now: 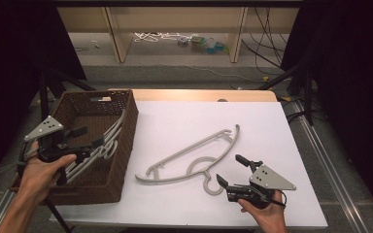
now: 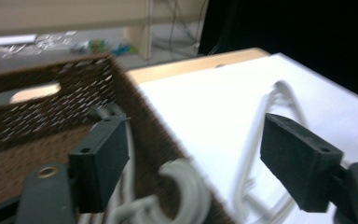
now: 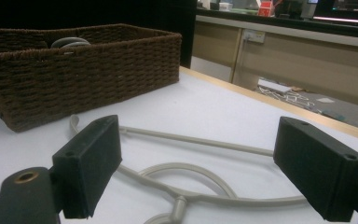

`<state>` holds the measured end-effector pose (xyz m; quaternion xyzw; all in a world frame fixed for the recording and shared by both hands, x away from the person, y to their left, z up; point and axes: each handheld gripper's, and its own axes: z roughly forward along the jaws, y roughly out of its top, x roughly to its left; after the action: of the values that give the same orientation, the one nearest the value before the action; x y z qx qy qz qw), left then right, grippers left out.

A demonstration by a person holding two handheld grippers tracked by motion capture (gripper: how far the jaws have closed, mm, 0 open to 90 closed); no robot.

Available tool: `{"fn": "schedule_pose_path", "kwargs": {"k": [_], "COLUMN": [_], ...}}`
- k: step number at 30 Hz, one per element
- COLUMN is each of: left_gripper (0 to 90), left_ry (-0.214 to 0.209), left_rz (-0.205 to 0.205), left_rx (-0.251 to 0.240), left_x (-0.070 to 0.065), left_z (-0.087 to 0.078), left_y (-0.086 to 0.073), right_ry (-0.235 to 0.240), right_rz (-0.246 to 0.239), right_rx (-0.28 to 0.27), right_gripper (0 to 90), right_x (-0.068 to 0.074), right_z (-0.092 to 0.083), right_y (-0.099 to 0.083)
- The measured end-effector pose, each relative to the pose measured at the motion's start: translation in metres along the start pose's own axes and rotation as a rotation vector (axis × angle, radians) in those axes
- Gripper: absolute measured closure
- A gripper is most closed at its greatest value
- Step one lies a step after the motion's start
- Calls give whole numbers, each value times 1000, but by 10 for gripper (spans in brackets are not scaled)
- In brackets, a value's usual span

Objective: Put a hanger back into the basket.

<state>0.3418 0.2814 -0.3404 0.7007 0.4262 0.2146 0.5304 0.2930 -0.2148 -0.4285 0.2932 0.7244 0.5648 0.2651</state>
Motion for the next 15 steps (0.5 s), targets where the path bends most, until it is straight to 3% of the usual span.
{"fn": "schedule_pose_path", "kwargs": {"k": [10,15], "left_gripper": [196,194], "left_ry": [-55,-90], "left_rz": [30,58], "left_rx": [-87,-70], "left_x": [-41,-58], "left_z": [17,27], "left_y": [5,1], "right_ry": [9,6], "right_rz": [4,8], "right_rx": [-1,6], "right_gripper": [159,159], "right_x": [0,0], "right_z": [0,-1], "right_y": [0,0]}}
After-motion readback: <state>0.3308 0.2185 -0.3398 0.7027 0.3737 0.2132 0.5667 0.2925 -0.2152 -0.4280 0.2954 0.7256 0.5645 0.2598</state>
